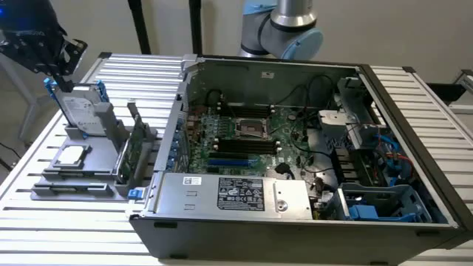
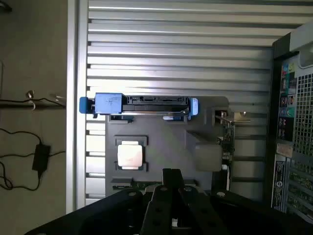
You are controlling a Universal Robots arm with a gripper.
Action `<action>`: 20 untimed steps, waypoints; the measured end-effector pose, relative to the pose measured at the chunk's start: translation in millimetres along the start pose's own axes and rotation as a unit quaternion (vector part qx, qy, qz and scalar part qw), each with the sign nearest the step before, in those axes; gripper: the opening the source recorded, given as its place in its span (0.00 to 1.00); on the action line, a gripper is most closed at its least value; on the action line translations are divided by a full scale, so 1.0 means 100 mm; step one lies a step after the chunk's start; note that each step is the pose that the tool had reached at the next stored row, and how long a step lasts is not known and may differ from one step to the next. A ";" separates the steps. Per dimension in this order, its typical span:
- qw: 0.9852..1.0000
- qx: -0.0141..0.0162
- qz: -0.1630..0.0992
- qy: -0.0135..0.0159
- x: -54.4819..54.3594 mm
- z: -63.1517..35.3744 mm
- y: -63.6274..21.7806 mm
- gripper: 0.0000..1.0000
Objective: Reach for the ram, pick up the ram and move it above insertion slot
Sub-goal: 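Reach for the ram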
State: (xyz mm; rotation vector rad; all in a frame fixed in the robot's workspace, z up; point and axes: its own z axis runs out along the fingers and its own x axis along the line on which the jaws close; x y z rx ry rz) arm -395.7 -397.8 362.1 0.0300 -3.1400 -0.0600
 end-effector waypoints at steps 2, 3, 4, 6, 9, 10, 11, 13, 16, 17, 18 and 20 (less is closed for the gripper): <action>1.000 0.000 0.000 0.000 0.00 0.000 0.000 0.11; 1.000 0.000 0.000 0.000 0.00 0.000 0.000 0.11; 1.000 0.000 0.000 0.000 0.00 0.000 0.000 0.11; 1.000 0.000 0.000 0.000 0.00 0.000 0.000 0.11; 1.000 0.000 0.000 0.000 0.00 0.000 0.000 0.11; 1.000 0.000 0.000 0.000 0.00 0.000 0.000 0.11; 1.000 0.000 0.000 0.000 0.00 0.000 0.000 0.11; 1.000 0.000 0.000 0.000 0.00 -0.001 -0.002 0.11; 1.000 0.000 0.000 0.000 -0.01 -0.003 -0.070 0.11; 1.000 0.000 0.000 0.001 -0.01 -0.005 -0.108 0.11; 1.000 0.000 0.000 0.001 0.00 -0.005 -0.144 0.11; 1.000 0.000 0.000 0.001 0.00 -0.009 -0.227 0.11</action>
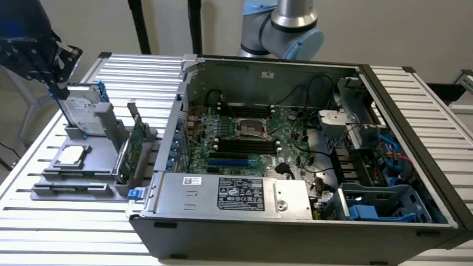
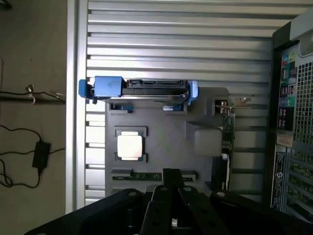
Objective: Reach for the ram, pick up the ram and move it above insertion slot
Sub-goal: 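Reach for the ram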
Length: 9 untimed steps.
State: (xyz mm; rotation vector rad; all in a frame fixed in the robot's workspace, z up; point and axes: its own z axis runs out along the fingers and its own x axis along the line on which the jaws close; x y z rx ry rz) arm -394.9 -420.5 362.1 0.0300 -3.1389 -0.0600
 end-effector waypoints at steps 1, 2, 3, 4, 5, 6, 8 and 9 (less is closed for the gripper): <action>1.000 0.000 0.000 0.000 0.00 -0.003 -0.040 0.11; 1.000 0.000 0.000 0.000 0.00 -0.005 -0.085 0.11; 1.000 0.000 0.000 0.000 0.00 -0.008 -0.125 0.11; 1.000 0.000 0.000 0.000 0.00 -0.010 -0.164 0.11; 1.000 0.000 0.000 0.000 0.01 -0.012 -0.202 0.11; 1.000 0.000 0.000 0.000 0.01 -0.015 -0.235 0.11; 1.000 0.000 -0.001 0.000 0.02 -0.018 -0.295 0.11; 1.000 0.000 -0.001 0.000 0.02 -0.019 -0.320 0.11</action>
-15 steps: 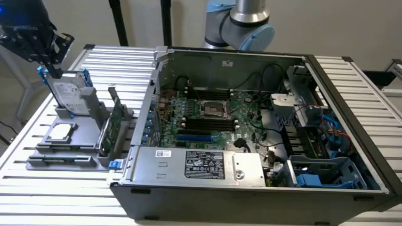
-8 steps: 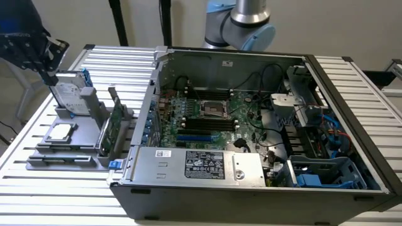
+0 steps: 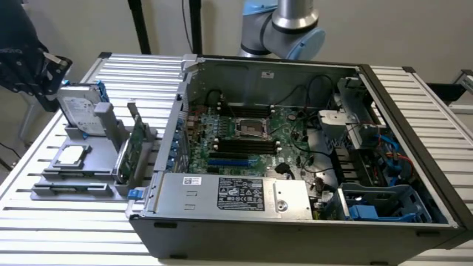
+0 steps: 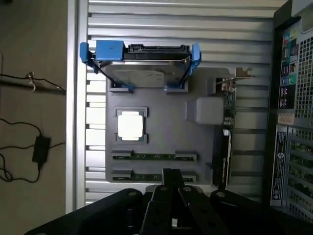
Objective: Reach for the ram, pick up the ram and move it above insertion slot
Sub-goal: 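Reach for the ram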
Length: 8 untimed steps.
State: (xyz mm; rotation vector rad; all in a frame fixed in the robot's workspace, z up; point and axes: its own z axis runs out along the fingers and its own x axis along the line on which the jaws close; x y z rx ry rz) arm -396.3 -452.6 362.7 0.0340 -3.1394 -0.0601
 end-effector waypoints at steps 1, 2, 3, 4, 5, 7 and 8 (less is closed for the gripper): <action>1.000 0.000 -0.001 0.000 0.01 -0.001 -0.021 0.11; 1.000 0.000 -0.001 0.000 0.01 -0.002 -0.040 0.11; 1.000 0.000 -0.002 -0.001 0.02 -0.004 -0.060 0.11; 1.000 0.000 -0.003 -0.001 0.03 -0.004 -0.075 0.11; 1.000 0.000 -0.004 -0.001 0.04 -0.004 -0.090 0.11; 1.000 0.000 -0.006 -0.001 0.06 -0.005 -0.118 0.11; 1.000 0.000 -0.008 -0.001 0.06 -0.006 -0.130 0.11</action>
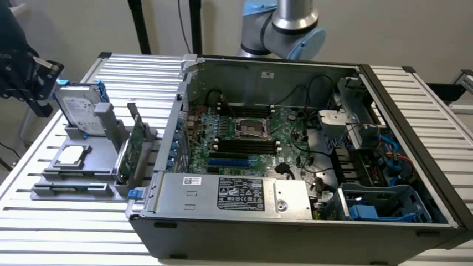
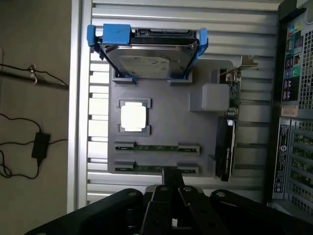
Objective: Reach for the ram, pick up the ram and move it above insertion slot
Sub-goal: 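Reach for the ram, then pick up the ram and move it above insertion slot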
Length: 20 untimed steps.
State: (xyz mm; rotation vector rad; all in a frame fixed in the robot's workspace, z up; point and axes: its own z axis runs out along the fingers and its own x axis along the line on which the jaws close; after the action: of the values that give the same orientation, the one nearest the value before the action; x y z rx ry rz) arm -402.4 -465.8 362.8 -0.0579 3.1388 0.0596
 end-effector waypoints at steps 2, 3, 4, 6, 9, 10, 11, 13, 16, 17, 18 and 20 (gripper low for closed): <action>1.000 0.000 -0.009 0.000 0.01 -0.001 -0.006 0.11; 1.000 0.000 -0.016 0.001 0.01 -0.001 -0.006 0.11; 1.000 0.000 -0.024 0.001 0.01 -0.001 -0.006 0.11; 0.999 0.000 -0.042 0.002 0.01 0.000 -0.006 0.11; 0.998 0.000 -0.069 0.003 0.02 -0.001 -0.006 0.11; 0.997 0.000 -0.078 0.003 0.02 0.000 -0.006 0.11; 0.996 0.000 -0.087 0.003 0.02 0.000 -0.006 0.11; 0.994 0.000 -0.105 0.004 0.02 0.000 -0.006 0.11; 0.991 0.000 -0.132 0.005 0.02 0.001 -0.006 0.11; 0.990 0.000 -0.141 0.005 0.02 0.001 -0.006 0.11; 0.989 0.000 -0.150 0.006 0.02 0.002 -0.006 0.11; 0.986 0.000 -0.168 0.006 0.02 0.002 -0.006 0.11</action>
State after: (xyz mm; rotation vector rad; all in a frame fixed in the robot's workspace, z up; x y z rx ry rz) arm -403.9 -466.4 362.6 -0.5873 3.0905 0.0594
